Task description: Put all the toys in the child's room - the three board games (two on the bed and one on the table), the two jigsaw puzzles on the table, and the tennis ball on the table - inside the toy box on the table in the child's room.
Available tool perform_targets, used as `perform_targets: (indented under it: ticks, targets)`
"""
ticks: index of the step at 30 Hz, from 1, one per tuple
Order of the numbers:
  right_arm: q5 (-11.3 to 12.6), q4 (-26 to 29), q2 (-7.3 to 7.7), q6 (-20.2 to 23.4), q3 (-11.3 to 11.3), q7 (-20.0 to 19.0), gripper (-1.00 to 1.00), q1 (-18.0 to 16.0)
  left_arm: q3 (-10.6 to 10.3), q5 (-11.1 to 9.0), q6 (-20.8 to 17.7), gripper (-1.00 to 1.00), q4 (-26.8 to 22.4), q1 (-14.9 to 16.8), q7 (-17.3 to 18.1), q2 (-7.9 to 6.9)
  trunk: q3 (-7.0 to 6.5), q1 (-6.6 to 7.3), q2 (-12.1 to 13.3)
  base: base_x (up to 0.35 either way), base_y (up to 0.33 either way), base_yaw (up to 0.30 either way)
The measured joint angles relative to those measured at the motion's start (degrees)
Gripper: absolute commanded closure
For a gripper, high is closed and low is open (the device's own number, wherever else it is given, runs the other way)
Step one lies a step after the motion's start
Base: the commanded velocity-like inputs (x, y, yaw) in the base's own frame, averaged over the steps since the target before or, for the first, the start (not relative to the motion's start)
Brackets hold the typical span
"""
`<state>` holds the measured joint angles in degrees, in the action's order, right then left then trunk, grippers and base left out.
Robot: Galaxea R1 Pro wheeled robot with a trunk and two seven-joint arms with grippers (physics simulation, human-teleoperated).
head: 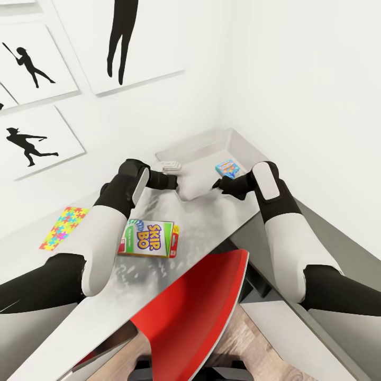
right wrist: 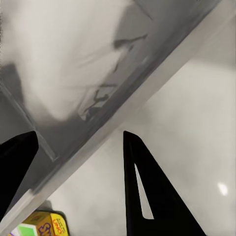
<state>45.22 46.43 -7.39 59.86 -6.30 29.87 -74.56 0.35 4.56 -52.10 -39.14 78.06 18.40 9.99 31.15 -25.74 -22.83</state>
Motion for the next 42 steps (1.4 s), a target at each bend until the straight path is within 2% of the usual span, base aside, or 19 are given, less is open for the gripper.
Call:
perform_targets:
  ticks: [17,23,32,42]
  targets:
    - [0.0,0.1,-0.01,0.0,0.0,0.0,1.0,0.0,0.0,0.0,0.0,1.0,0.0,0.0,0.0,0.0,-1.2,-0.01,0.0,-0.001,0.0,0.0]
    - [0.3,0.1,-0.03,-0.2,0.1,0.0,1.0,0.0,0.0,0.4,-0.2,1.0,-0.5,0.0,0.1,-0.01,-1.67,-0.03,0.0,-0.154,-0.147,0.0]
    - [0.5,0.1,-0.03,-0.3,0.1,0.0,1.0,0.0,-0.1,0.4,-0.2,1.0,-0.7,0.0,0.1,-0.02,-1.78,-0.02,0.0,-0.168,-0.219,0.0]
    - [0.5,0.1,-0.01,-0.3,0.1,0.0,1.0,0.0,-0.1,0.5,-0.3,1.0,-0.7,0.0,0.1,-0.01,-1.78,-0.03,0.0,-0.105,-0.037,0.0]
